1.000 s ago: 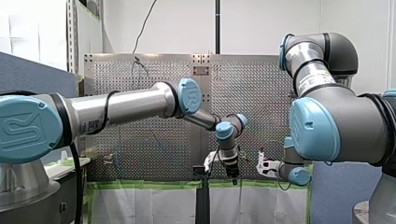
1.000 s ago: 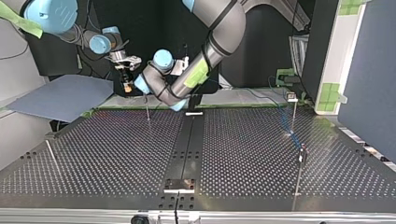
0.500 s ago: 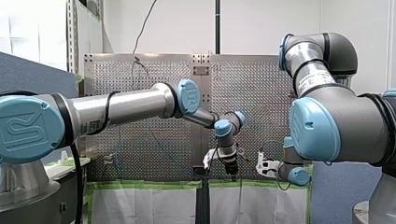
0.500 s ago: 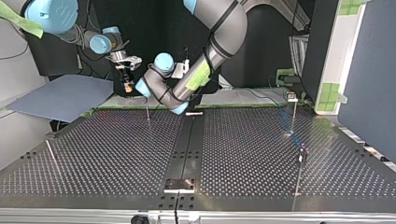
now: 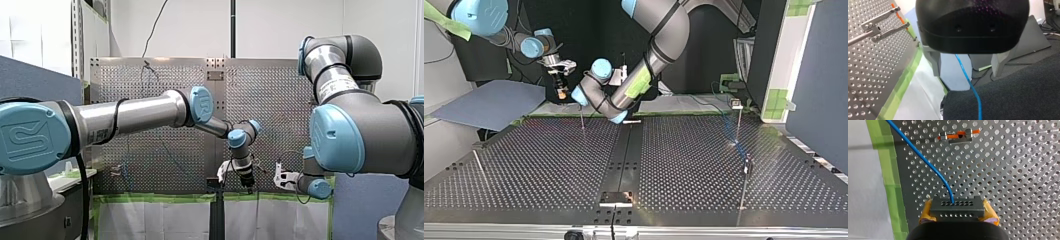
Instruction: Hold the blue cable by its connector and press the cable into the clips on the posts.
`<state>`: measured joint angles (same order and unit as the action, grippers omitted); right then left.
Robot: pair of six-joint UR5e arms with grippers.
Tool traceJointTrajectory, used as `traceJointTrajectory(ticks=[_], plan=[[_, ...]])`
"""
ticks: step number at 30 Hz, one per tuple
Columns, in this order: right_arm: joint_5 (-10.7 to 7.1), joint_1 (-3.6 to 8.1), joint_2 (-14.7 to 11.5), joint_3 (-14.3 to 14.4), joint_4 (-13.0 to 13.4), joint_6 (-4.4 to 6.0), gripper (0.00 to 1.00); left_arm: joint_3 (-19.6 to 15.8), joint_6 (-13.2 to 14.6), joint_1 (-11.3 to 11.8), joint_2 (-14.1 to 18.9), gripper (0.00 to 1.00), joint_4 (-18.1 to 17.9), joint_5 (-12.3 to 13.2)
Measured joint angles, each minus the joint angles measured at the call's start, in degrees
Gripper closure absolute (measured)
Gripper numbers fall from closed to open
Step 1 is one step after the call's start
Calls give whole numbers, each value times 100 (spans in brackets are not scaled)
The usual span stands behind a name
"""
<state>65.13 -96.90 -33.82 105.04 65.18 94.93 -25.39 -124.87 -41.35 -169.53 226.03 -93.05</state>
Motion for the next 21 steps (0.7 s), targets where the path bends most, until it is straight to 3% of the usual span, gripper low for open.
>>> traceJointTrajectory(ticks=[21], plan=[[1,-9,0,-15,-13,-7,100,-25,-80,12,-222,0,-242,71]])
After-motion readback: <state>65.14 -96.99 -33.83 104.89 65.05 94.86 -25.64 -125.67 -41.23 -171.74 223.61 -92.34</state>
